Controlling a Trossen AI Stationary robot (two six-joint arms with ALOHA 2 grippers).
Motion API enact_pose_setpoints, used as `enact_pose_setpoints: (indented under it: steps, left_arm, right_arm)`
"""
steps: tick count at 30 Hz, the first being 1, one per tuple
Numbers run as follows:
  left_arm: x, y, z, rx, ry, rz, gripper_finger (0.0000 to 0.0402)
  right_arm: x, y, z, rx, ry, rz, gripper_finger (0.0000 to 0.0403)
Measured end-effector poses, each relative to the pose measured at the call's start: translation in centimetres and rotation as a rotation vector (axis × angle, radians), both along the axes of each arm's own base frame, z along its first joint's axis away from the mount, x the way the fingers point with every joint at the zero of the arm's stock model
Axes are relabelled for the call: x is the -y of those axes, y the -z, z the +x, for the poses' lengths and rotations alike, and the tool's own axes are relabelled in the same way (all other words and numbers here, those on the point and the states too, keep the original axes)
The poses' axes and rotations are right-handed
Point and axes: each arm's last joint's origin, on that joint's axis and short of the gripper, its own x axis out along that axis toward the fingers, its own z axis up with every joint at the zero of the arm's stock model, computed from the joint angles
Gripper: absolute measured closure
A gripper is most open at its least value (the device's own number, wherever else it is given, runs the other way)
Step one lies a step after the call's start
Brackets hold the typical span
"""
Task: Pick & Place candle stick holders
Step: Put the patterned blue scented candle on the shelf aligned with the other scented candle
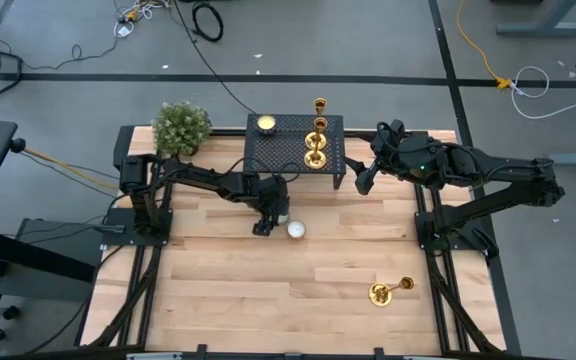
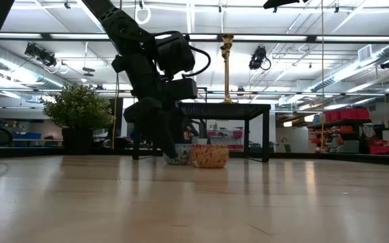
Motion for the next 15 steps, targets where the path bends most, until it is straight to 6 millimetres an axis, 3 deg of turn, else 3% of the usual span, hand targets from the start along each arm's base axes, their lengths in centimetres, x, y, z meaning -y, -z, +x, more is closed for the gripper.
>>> enact_pose_setpoints:
  steps: [5,15]
  left_arm:
    - [-0.1,-0.5,0.2,-0.007,-0.01,0.016,0.0085]
    - [-0.4,-4.4,2.1,0.014,-0.021,0.04,0.0085]
  right_arm:
    - [0.0,0.0,0.0,0.0,0.0,0.0,0.0066]
    - [0.0,0.0,0.0,0.0,0.0,0.0,0.0066]
